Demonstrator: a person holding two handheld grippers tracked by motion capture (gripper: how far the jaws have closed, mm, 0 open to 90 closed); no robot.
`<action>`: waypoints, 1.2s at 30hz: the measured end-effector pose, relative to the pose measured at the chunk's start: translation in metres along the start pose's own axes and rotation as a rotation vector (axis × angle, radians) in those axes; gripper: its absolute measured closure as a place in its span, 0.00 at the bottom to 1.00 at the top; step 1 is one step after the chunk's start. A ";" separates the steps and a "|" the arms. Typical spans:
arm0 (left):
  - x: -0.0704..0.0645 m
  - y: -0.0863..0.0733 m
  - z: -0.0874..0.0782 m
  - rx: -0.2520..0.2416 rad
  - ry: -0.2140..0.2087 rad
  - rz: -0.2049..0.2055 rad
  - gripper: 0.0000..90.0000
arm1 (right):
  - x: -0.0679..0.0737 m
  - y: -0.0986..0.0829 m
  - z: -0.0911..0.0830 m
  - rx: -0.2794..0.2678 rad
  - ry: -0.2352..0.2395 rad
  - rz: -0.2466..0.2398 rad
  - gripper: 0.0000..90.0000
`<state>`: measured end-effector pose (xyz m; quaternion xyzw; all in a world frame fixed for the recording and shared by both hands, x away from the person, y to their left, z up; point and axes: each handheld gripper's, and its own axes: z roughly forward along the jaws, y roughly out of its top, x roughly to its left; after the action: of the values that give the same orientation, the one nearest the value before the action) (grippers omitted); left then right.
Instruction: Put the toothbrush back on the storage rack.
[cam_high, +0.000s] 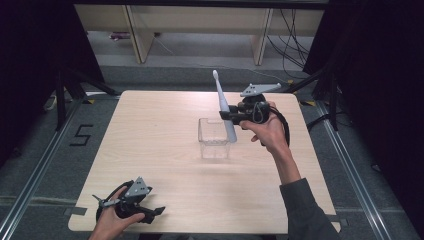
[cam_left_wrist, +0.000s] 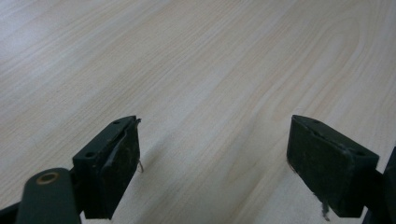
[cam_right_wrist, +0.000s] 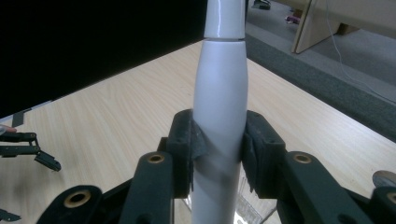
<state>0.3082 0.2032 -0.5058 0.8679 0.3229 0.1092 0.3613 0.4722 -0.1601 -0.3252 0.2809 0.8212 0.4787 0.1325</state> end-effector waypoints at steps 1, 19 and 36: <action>0.000 0.000 0.000 0.003 -0.001 0.001 0.19 | 0.000 0.001 0.002 0.000 0.004 0.004 0.74; -0.001 0.000 0.001 -0.006 -0.012 -0.005 0.19 | -0.014 0.005 0.045 0.043 -0.009 0.006 0.74; 0.000 0.000 0.000 -0.005 -0.006 -0.003 0.19 | -0.020 -0.006 0.079 0.132 -0.017 -0.021 0.74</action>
<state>0.3080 0.2032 -0.5059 0.8668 0.3227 0.1072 0.3647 0.5241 -0.1181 -0.3716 0.2846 0.8528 0.4194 0.1257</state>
